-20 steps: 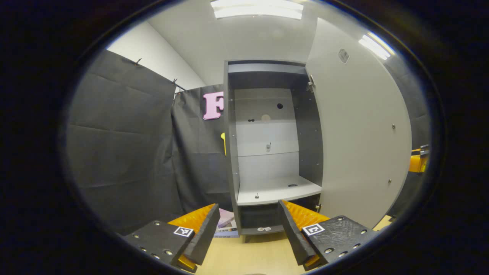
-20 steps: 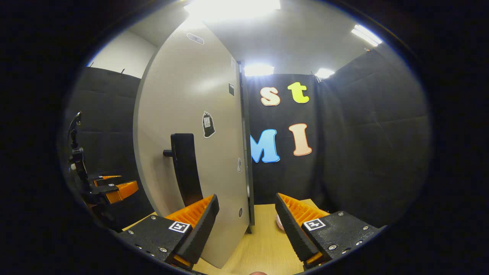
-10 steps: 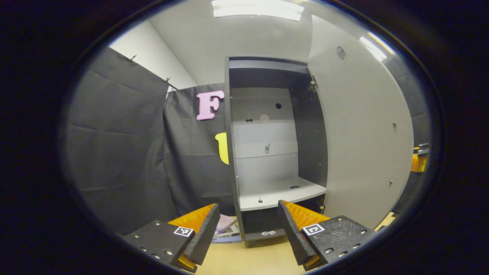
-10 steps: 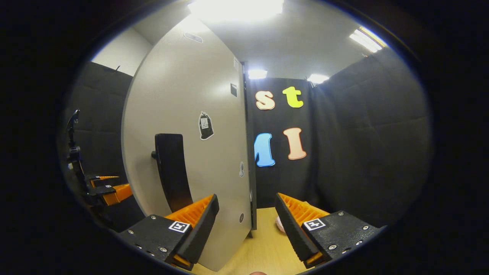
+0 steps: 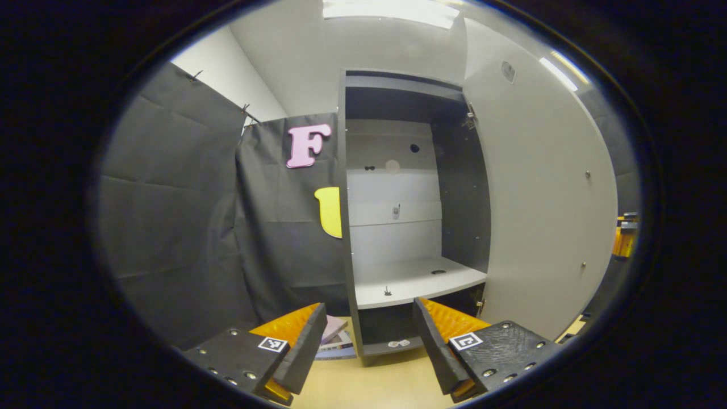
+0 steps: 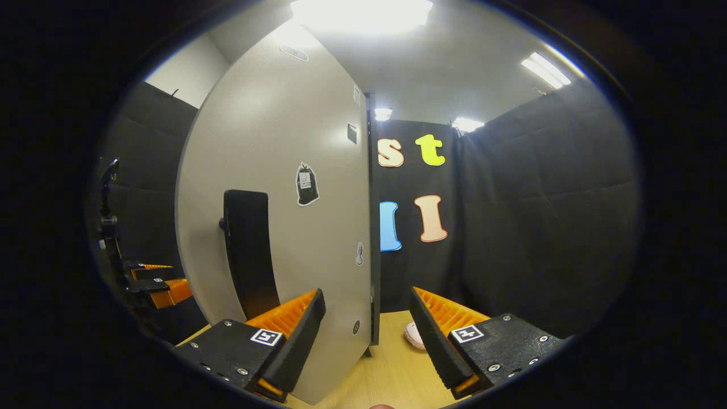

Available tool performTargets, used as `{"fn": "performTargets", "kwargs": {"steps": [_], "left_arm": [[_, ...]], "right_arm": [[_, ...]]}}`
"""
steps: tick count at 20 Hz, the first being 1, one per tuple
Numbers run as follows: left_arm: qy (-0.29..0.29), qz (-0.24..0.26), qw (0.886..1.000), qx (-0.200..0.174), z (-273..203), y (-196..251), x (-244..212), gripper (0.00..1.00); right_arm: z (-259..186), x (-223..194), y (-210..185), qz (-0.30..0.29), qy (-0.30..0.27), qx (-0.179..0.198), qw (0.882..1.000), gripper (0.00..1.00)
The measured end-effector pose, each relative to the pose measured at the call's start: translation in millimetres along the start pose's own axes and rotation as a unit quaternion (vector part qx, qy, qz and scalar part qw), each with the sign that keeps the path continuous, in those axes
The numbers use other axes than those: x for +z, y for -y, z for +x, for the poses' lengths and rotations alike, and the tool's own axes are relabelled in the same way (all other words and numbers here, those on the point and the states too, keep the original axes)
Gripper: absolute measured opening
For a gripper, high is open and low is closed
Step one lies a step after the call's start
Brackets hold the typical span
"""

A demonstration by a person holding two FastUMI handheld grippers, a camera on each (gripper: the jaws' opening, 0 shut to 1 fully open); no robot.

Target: Open the cabinet door with the right hand, grasp the bottle in the cabinet with the left hand and place it on the coaster, then close the cabinet door with the right hand.

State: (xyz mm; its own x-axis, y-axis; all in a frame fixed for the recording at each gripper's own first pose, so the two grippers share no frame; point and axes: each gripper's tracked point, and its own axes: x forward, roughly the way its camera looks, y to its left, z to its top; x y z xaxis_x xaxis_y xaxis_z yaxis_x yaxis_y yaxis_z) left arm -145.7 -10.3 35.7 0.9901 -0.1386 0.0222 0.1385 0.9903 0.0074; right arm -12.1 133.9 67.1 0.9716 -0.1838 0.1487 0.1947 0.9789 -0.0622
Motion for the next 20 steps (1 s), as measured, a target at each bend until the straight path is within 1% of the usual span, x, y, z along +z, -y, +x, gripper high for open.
{"fn": "performTargets", "kwargs": {"steps": [2, 3, 4, 9, 13, 15, 16, 17, 18, 20], "left_arm": [[0.003, -0.009, 1.000, -0.024, -0.4, 11.0, 1.1, 0.87], [0.008, -0.008, 1.000, -0.028, 1.8, 11.1, 3.4, 0.87], [0.010, -0.005, 1.000, -0.029, 3.8, 10.1, 3.9, 0.87], [0.012, -0.008, 1.000, -0.018, 5.1, 7.7, 4.4, 0.87], [0.011, -0.023, 1.000, -0.008, 5.0, 9.3, 5.8, 0.87], [0.008, -0.021, 1.000, -0.003, 4.5, 7.1, 4.3, 0.88], [0.006, -0.018, 1.000, -0.003, 3.4, 6.2, 3.9, 0.94], [0.004, -0.015, 1.000, -0.002, 3.0, 4.9, 3.2, 0.94], [0.002, -0.011, 1.000, 0.001, 2.2, 2.7, 2.9, 0.87], [0.003, -0.001, 1.000, 0.005, 2.0, -1.5, 3.4, 0.87]], "right_arm": [[1.1, -8.8, -7.6, 0.001, -0.012, 0.002, 1.000, 0.92], [0.3, -8.5, -12.0, 0.003, -0.012, 0.002, 1.000, 0.88], [1.3, -6.3, -15.9, 0.001, -0.012, 0.003, 1.000, 0.92], [13.9, -7.0, -30.4, -0.008, -0.015, 0.032, 0.999, 0.92], [18.3, -9.9, -33.0, -0.004, -0.021, 0.042, 0.999, 0.92], [20.6, -9.9, -33.0, -0.002, -0.021, 0.043, 0.999, 0.92], [22.4, -9.5, -33.7, -0.001, -0.019, 0.044, 0.999, 0.92], [24.4, -9.2, -34.5, 0.002, -0.018, 0.044, 0.999, 0.92], [25.8, -10.1, -37.0, 0.008, -0.018, 0.049, 0.999, 0.92], [31.2, -13.4, -47.7, 0.020, -0.025, 0.059, 0.998, 0.92]]}}
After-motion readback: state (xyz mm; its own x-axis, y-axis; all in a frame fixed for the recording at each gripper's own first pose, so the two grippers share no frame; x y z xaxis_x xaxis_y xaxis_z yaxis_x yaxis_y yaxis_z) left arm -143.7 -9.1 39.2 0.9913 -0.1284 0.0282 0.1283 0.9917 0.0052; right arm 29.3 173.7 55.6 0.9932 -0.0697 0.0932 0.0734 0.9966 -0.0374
